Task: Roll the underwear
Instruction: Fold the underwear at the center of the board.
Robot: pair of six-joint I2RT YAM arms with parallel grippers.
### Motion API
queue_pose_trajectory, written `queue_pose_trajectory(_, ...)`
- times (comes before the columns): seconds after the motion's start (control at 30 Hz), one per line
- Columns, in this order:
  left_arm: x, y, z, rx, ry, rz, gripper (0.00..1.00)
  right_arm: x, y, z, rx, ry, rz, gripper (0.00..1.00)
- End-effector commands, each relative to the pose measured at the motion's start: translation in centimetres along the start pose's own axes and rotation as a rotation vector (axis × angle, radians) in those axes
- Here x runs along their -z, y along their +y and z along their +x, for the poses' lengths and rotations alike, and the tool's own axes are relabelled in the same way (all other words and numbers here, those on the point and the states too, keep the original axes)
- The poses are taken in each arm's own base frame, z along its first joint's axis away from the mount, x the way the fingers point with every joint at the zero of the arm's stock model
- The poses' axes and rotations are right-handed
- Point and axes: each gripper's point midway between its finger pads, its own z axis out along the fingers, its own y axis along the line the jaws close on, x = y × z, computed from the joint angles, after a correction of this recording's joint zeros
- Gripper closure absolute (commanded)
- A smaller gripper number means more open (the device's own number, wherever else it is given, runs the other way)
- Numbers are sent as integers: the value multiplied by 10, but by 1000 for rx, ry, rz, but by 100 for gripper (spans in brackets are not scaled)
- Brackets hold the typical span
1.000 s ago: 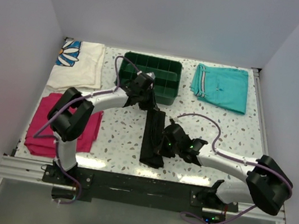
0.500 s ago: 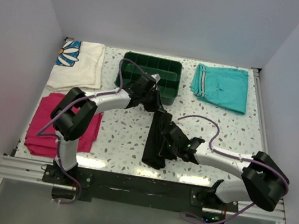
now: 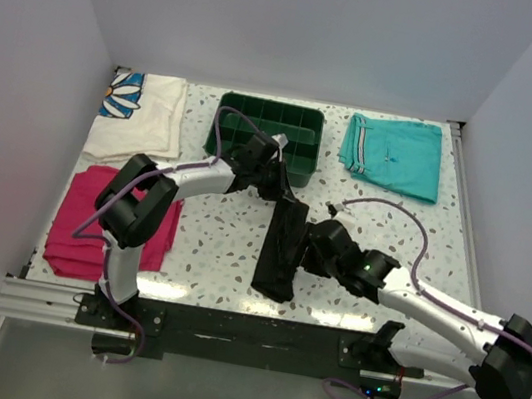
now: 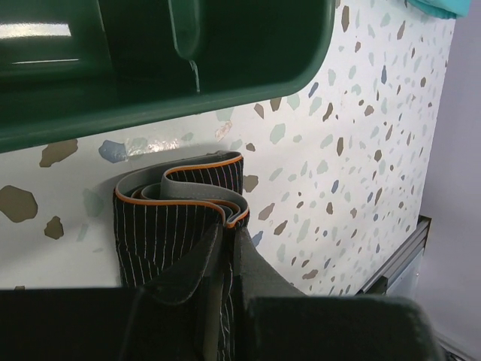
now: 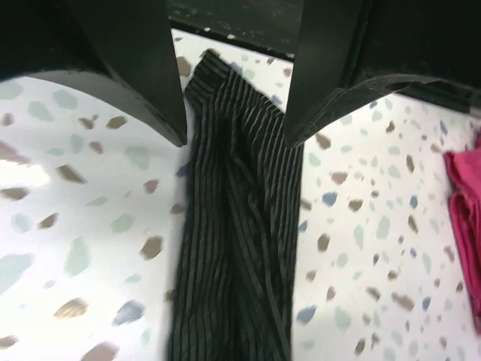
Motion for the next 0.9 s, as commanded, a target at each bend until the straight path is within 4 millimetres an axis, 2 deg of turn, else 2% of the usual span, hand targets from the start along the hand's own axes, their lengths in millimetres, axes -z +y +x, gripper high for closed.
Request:
queue_pose_trajectory(0.0, 1, -23, -10, -19, -17, 76, 100, -2, -31, -33, -26, -50, 126, 51)
queue_pose_trajectory(0.03, 1, -24, -11, -20, -19, 75, 100, -6, -44, -45, -59, -62, 159, 55)
queue_pose_trajectory(0.07, 1, -24, -10, -23, -18, 72, 100, -9, -43, -53, -67, -71, 153, 63)
queue_pose_trajectory(0.13, 1, -23, -11, -24, -19, 69, 100, -18, -48, -63, -59, -45, 145, 72)
queue_pose_trajectory(0.17, 0, -23, -10, -25, -16, 70, 100, -21, -41, -73, -61, -61, 120, 80)
queue_pose_trajectory(0.23, -1, -22, -10, -20, -13, 67, 100, -34, -42, -76, -41, -25, 116, 84)
queue_pose_trajectory(0.27, -1, -23, -11, -23, -14, 70, 100, -38, -35, -86, -44, -40, 97, 89)
queue_pose_trajectory(0.33, -3, -24, -10, -21, -7, 74, 100, -55, -35, -87, -33, 4, 81, 91)
queue_pose_trajectory(0.37, -3, -26, -11, -22, -8, 77, 100, -61, -28, -97, -30, -12, 62, 91)
queue_pose_trajectory(0.4, -3, -26, -11, -23, -6, 77, 100, -67, -30, -101, -27, -12, 68, 91)
queue_pose_trajectory(0.43, -3, -25, -12, -25, -8, 75, 100, -80, -34, -97, -29, 20, 80, 92)
queue_pose_trajectory(0.47, -4, -24, -12, -25, -8, 70, 100, -85, -32, -107, -35, -3, 72, 94)
queue_pose_trajectory(0.53, -5, -23, -12, -23, -8, 64, 100, -101, -41, -115, -59, -15, 92, 94)
queue_pose_trajectory(0.73, -7, -21, -10, -17, 2, 60, 100, -127, -46, -125, -95, -7, 81, 93)
queue_pose_trajectory(0.87, -7, -22, -11, -22, -1, 60, 100, -146, -44, -123, -123, 2, 36, 93)
